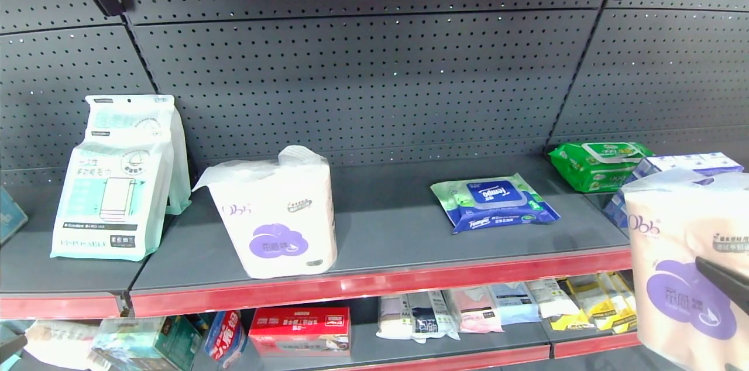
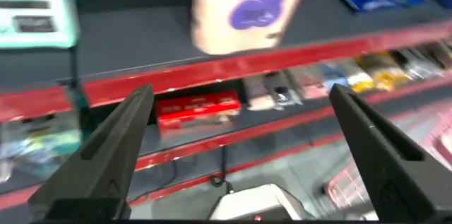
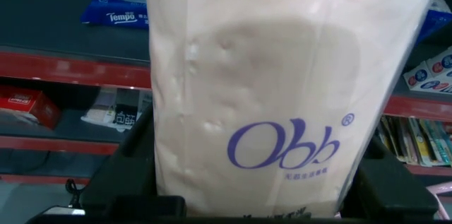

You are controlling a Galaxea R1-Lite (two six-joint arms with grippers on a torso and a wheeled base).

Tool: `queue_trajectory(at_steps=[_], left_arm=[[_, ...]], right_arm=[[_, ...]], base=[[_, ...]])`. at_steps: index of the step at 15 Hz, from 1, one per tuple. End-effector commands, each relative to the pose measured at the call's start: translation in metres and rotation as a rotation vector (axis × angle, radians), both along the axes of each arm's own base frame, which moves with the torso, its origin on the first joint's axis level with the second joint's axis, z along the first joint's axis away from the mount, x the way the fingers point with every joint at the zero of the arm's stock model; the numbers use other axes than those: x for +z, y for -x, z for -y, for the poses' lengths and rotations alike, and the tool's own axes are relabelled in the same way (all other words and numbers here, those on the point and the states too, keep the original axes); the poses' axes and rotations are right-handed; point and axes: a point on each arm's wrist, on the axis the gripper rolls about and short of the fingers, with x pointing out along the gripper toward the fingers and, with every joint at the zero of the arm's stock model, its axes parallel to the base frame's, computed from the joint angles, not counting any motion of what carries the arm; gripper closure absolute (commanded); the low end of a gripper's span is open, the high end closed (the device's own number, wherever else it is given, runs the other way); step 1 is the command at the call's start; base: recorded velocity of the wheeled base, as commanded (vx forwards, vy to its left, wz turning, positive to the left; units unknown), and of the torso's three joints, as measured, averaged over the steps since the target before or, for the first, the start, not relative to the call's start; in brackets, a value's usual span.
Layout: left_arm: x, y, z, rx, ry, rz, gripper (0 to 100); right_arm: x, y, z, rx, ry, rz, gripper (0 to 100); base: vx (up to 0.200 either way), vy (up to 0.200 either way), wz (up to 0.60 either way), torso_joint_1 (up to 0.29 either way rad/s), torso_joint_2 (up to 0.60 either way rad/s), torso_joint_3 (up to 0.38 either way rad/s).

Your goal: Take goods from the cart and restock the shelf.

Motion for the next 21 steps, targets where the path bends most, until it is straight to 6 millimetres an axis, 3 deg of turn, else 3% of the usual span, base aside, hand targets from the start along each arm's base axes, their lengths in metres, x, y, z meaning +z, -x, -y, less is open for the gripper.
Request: queue_trajectory(at_steps=[1,6,13,16,19,21], left_arm=[[0.002,0.007,0.001,-0.067,-0.002,0.033,0],[0.003,0.009,0.003,-0.24,0.031,0.029,0],[0.0,0.014,0.003,-0.341,0.068,0.02,0],[-0.002,0.006,0.002,-0.268,0.04,-0.007,0],[-0.012,-0.004,-0.004,0.043,-0.135,-0.04,0],[-0.016,-0.002,-0.005,0.078,-0.162,-0.023,0]], right_arm=[[-0.002,0.001,0.0,0.0,0.0,-0.002,100],[0.004,0.004,0.0,-0.008,0.013,0.03,100],[-0.008,0.006,0.002,-0.048,0.01,-0.01,100],[-0.005,-0.001,0.007,-0.093,0.008,-0.026,100],[-0.006,-0.007,0.008,-0.089,0.012,-0.052,100],[-0.005,-0.011,0.008,-0.091,0.007,-0.06,100]], base=[[0.0,0.0,0.0,0.0,0.0,0.0],[0.0,0.0,0.0,0.0,0.0,0.0],[0.0,0.0,0.0,0.0,0.0,0.0],[0.0,0.0,0.0,0.0,0.0,0.0],[0.0,0.0,0.0,0.0,0.0,0.0],[0.0,0.0,0.0,0.0,0.0,0.0]])
